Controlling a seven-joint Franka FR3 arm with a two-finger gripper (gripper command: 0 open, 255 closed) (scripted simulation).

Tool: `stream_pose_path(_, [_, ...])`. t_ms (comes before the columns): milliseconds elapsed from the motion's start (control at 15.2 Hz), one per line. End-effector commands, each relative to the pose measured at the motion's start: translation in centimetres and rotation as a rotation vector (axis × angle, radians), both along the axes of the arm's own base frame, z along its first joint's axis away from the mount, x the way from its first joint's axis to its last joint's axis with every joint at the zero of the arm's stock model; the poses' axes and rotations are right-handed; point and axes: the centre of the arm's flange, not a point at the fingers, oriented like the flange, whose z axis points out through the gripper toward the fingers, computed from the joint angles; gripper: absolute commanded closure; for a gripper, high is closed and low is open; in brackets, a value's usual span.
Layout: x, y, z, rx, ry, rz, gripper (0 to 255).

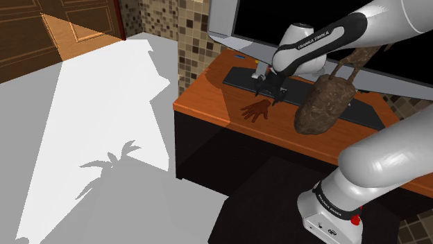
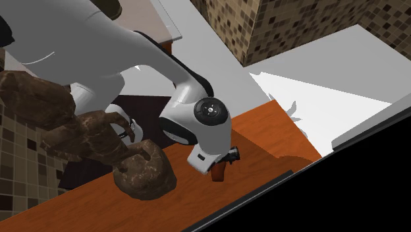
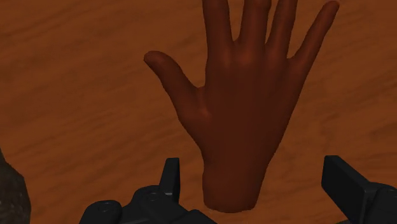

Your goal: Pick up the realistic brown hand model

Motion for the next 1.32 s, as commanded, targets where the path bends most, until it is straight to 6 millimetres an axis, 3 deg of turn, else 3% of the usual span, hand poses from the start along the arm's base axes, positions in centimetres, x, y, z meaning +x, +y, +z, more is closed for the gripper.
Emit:
stream_pose_path(0, [0.1,-0.7,-1.2,-0.001,-0.006,-0.044,0])
stream_pose_path(528, [0.1,-0.7,-4.7,-0.001,-0.006,-0.044,0])
stream_pose_path(594, [0.1,-0.7,-4.7,-0.001,-0.006,-0.044,255])
stream_pose_path(1254, [0.1,-0.7,-4.2,-0.001,-0.006,-0.044,255])
